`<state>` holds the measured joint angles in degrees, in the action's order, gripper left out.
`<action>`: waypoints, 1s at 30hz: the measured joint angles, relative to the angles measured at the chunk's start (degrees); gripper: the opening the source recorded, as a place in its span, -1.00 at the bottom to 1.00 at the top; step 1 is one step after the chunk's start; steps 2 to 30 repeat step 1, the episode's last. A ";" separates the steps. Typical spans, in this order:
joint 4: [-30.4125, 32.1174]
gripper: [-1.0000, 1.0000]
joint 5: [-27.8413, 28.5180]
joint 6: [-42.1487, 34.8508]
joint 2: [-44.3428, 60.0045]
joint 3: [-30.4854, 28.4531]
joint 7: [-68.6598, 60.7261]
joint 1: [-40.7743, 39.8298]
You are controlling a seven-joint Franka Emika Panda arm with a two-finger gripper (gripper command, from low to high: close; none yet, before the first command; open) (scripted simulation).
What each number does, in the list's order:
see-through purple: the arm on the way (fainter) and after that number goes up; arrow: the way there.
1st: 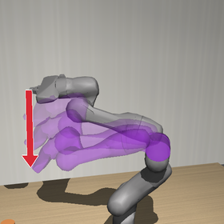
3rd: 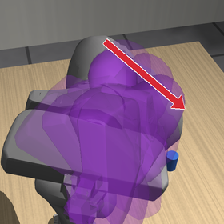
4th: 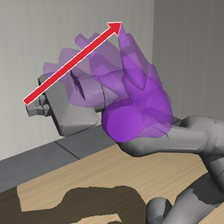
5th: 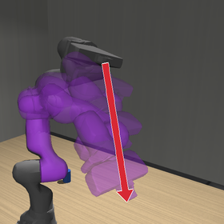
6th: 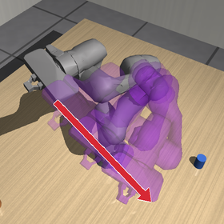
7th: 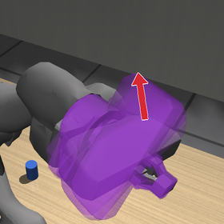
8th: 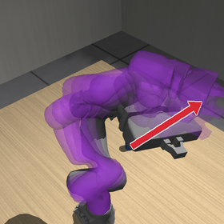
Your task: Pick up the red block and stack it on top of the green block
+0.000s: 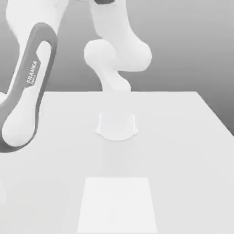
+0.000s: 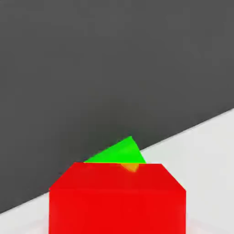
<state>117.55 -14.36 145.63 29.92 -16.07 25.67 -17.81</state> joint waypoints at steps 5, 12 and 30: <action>0.00 1.00 0.00 0.00 0.00 0.00 0.00 0.00; 0.00 1.00 0.00 0.00 0.00 0.00 0.00 0.00; 0.00 1.00 0.00 0.00 0.00 0.00 0.00 0.00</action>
